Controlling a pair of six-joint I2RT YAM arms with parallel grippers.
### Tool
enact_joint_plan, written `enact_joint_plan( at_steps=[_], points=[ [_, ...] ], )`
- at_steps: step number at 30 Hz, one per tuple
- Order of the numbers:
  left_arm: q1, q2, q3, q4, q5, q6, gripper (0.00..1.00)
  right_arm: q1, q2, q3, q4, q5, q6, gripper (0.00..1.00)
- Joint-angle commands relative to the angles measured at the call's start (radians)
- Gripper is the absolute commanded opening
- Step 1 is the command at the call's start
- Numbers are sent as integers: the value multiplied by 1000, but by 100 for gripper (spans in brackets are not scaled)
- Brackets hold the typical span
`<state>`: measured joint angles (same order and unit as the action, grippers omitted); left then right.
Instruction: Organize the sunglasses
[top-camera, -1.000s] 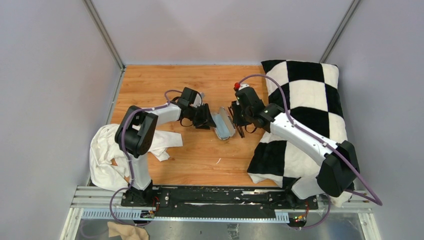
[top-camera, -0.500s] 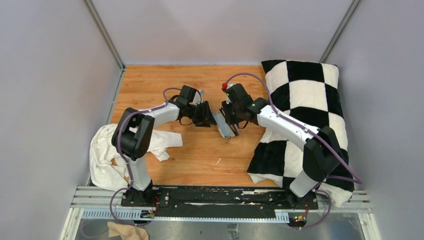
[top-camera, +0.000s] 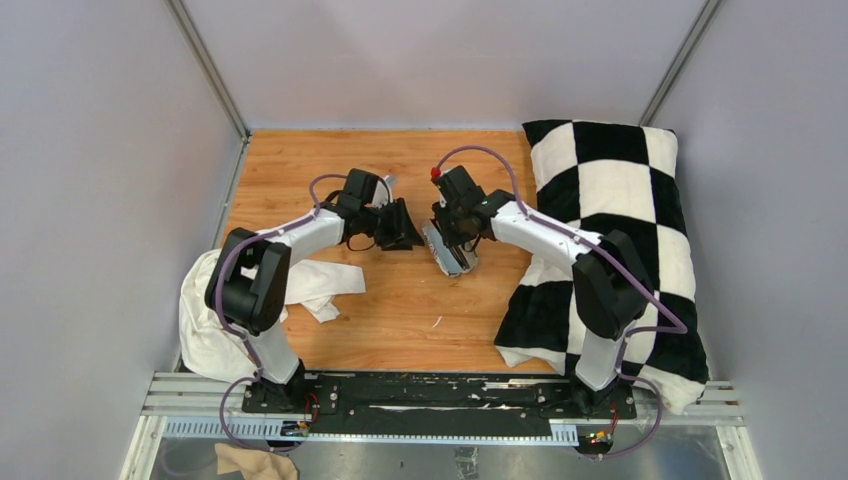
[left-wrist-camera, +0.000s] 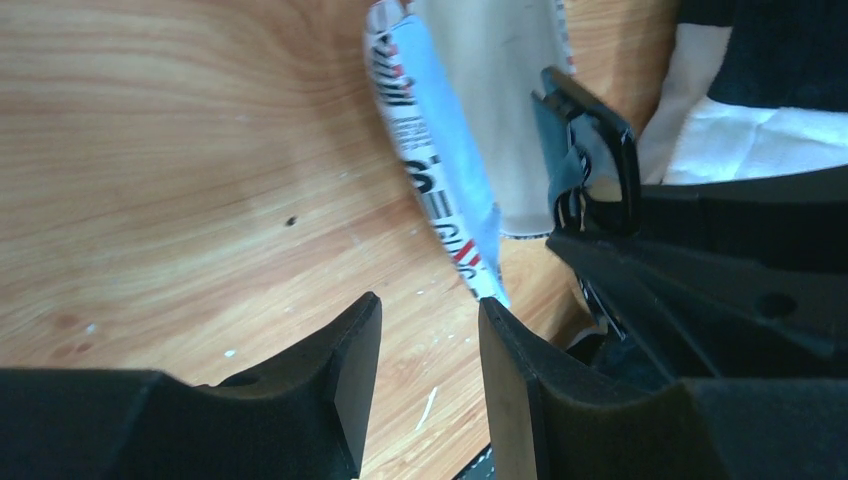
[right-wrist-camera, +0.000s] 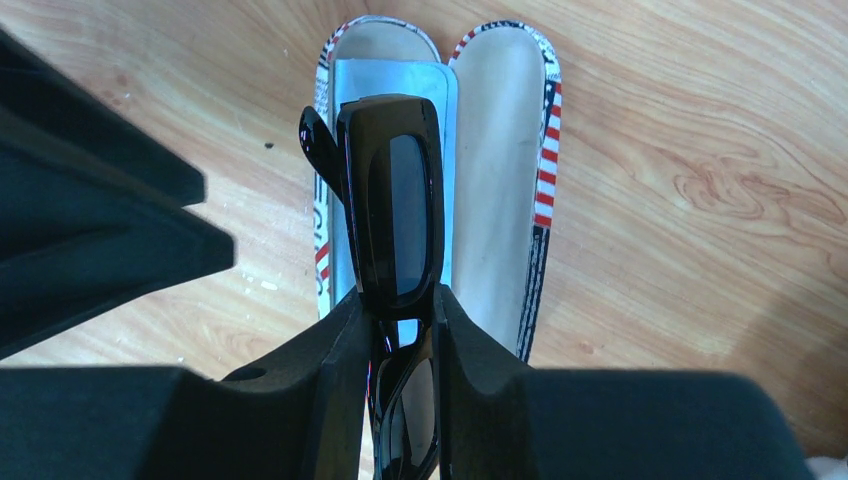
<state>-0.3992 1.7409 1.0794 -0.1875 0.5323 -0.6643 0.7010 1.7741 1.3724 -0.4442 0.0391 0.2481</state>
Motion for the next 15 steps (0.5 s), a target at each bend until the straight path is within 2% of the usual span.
enact_joint_plan(
  at_steps=[1, 15],
  points=[
    [39, -39, -42, 6, 12, -6, 45, 14, 63, 49, -1, 31, -9, 22],
    [54, -38, -74, 12, 31, -7, 44, 14, 154, 43, 31, 16, -12, 22]
  ],
)
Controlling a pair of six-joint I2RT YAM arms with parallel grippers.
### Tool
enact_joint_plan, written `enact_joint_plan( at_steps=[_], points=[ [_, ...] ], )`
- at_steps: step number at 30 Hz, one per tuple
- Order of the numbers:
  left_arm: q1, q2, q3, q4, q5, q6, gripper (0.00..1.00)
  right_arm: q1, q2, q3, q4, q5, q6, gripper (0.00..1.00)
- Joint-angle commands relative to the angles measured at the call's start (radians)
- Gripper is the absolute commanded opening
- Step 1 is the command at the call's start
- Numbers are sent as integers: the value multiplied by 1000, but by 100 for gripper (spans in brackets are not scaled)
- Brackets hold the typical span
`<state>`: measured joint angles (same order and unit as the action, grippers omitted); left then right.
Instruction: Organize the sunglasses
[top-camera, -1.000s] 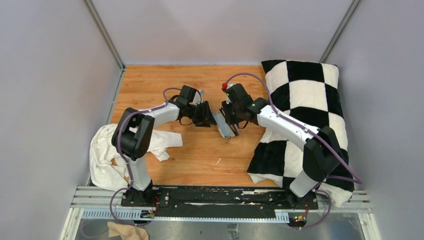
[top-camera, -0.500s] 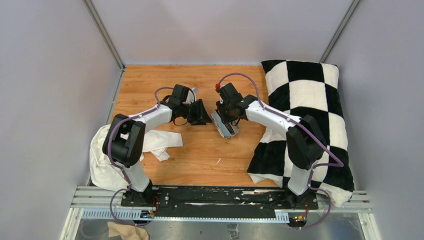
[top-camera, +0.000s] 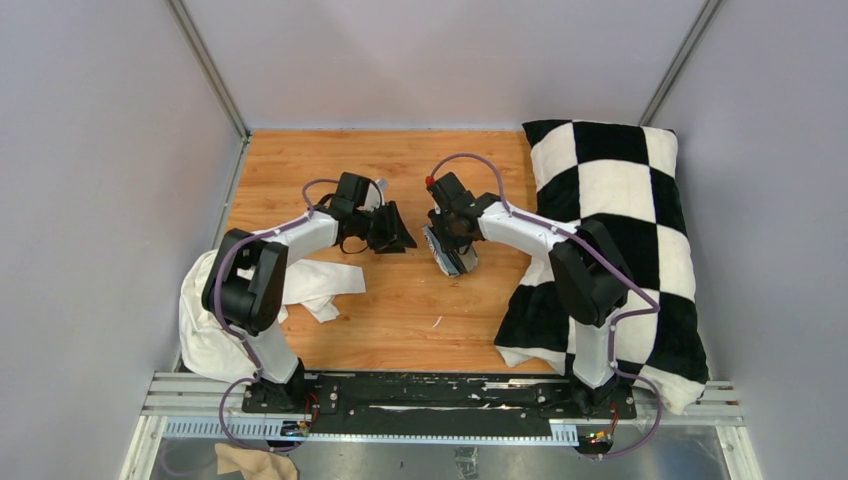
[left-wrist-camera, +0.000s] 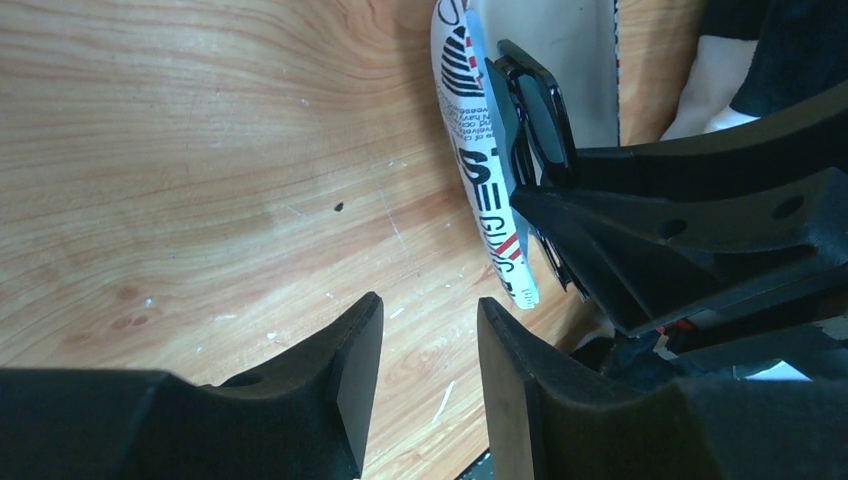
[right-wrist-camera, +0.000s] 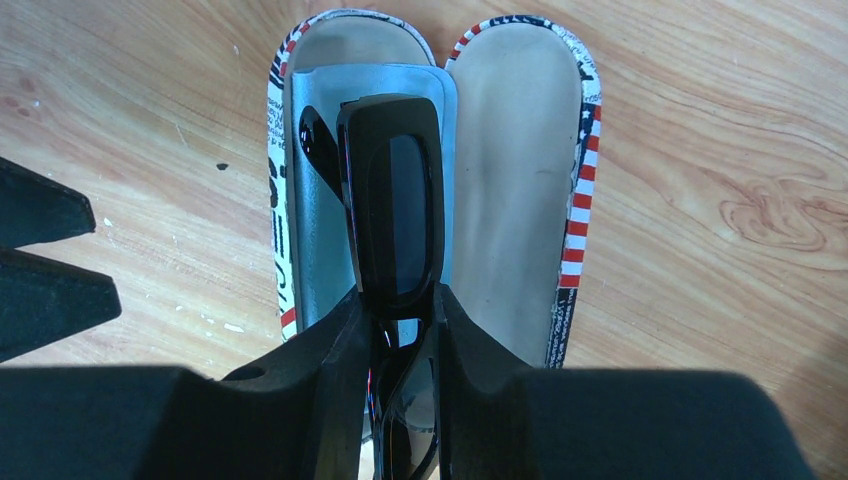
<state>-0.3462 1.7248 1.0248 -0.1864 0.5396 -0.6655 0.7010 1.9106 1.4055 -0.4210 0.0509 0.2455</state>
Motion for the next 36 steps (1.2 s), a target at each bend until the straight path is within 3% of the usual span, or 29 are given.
enact_joint_plan(
  at_steps=[1, 15, 26, 36],
  points=[
    [1, -21, -22, 15, 26, -10, 44, 14, 18, 6, 11, 3, -8, 22],
    [1, -12, -72, 62, 69, -30, 44, 27, 69, -45, 104, 40, 69, 23],
    [0, -8, -73, 63, 80, -22, 44, 49, 31, -53, 89, 89, 82, 50],
    [1, -11, -66, 61, 83, -22, 43, 49, -27, -44, 68, 78, 77, 52]
  ],
)
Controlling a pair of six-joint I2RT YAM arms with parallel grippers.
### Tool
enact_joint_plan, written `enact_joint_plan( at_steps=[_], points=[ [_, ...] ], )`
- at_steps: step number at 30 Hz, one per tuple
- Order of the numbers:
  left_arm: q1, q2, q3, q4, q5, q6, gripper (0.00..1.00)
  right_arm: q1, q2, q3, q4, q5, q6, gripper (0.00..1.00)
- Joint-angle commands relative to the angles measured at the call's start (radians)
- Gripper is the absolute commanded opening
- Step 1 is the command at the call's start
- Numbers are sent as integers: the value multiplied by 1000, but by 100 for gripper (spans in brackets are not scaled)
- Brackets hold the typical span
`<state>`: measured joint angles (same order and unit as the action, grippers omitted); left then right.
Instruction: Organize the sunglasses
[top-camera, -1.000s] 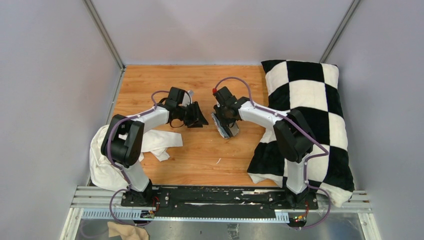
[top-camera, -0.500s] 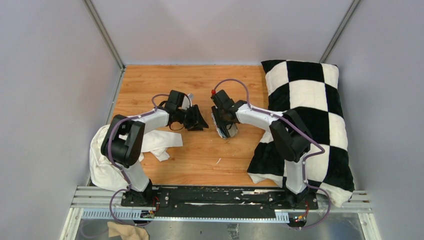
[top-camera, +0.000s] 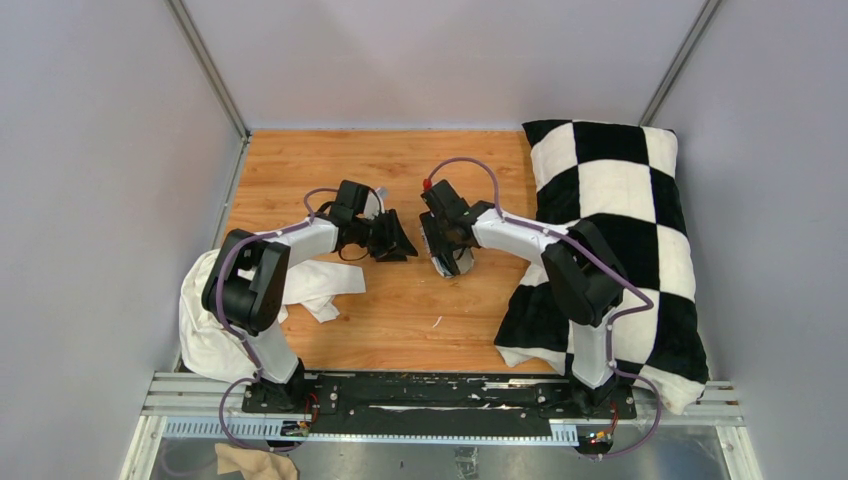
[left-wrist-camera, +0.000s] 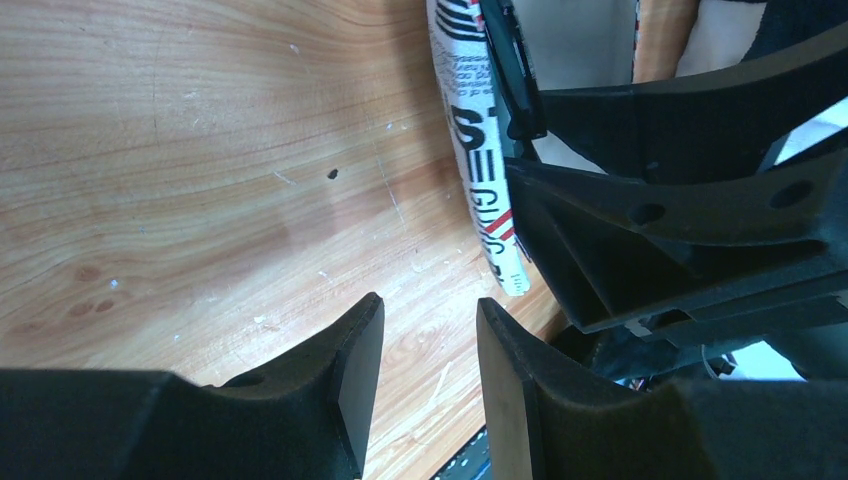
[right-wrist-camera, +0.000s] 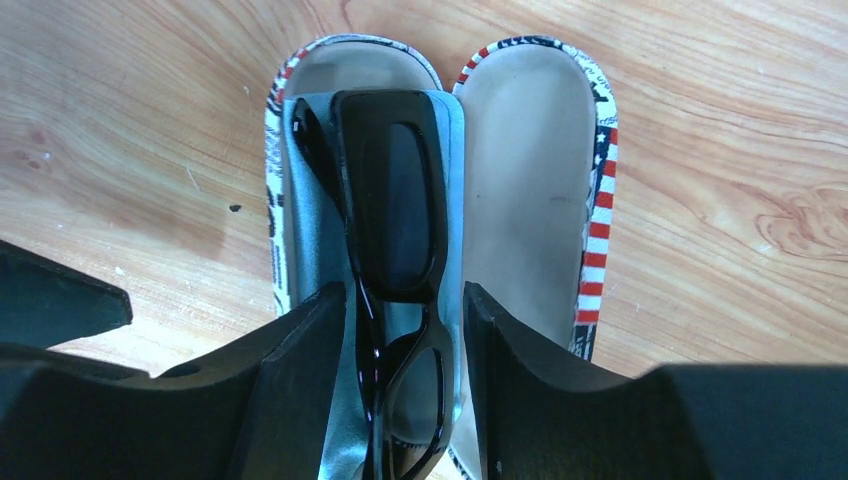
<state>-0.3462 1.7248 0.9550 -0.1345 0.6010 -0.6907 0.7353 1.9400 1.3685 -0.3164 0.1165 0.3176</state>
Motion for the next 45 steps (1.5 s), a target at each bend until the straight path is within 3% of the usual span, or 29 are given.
enact_joint_plan(
  at_steps=[1, 9, 36, 45],
  points=[
    [1, -10, 4, 9, 22, 3, 44, 14, -63, -5, -38, 11, 4, 52],
    [0, -3, 15, 7, 28, 3, 44, 17, -108, -13, -46, 3, 3, 51],
    [1, -4, 16, -6, 36, 20, 43, 19, -1, 30, -50, -11, -10, 15],
    [1, 1, 16, -10, 40, 25, 44, 18, 16, 54, -50, -21, -15, 13]
  ],
)
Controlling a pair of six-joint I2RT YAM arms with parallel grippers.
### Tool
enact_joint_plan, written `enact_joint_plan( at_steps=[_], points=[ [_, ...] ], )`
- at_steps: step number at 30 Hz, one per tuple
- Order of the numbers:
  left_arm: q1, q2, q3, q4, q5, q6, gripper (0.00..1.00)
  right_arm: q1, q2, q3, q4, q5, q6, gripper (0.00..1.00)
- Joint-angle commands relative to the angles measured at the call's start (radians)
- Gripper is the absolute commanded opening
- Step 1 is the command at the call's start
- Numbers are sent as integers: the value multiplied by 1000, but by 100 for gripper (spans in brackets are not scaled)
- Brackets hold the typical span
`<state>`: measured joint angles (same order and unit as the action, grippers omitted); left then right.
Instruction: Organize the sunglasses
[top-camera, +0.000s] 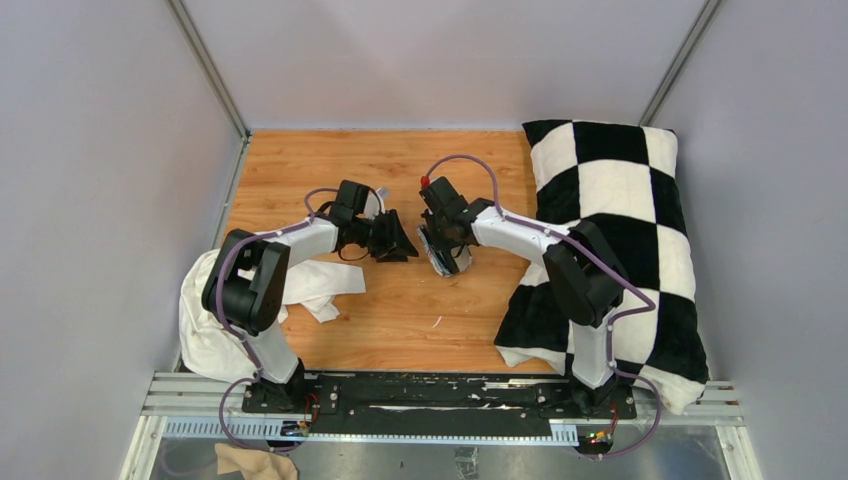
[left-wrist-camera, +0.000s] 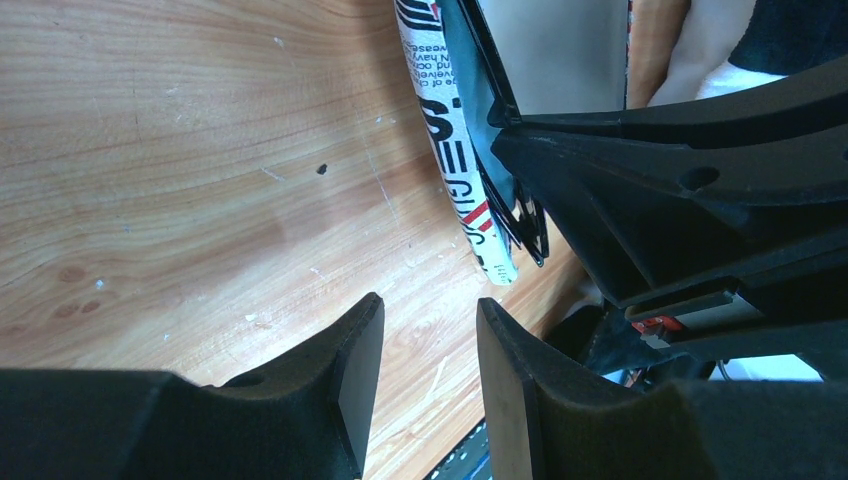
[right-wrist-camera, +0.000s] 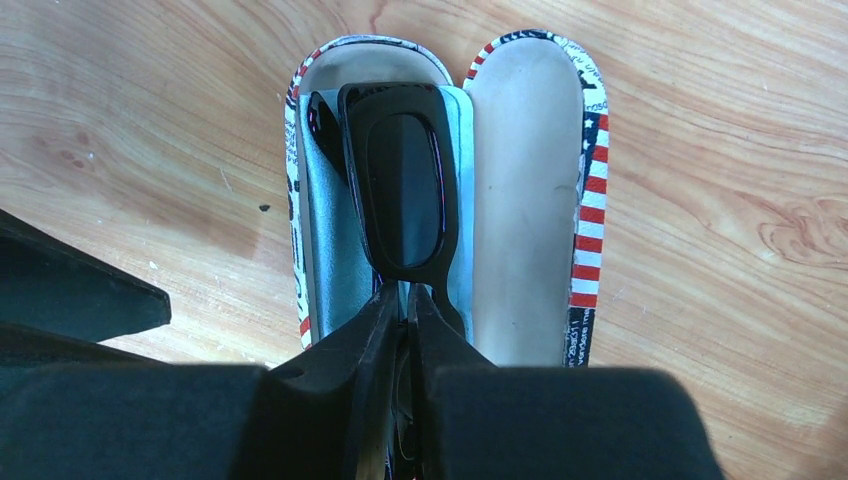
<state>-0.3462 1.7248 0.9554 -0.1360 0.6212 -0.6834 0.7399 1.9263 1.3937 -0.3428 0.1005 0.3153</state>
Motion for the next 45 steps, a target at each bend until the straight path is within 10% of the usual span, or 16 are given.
enact_joint_plan(
  at_steps=[1, 23, 45],
  points=[
    [1, 2, 16, -8, 20, 18, 43, 15, 30, 30, -24, -5, -13, 13],
    [-7, 47, 9, 15, 52, 17, 43, 14, 82, 87, 13, -6, -10, 13],
    [-7, 31, 50, 10, 14, -8, 43, -62, -236, -82, 7, 25, -32, 33]
  ],
)
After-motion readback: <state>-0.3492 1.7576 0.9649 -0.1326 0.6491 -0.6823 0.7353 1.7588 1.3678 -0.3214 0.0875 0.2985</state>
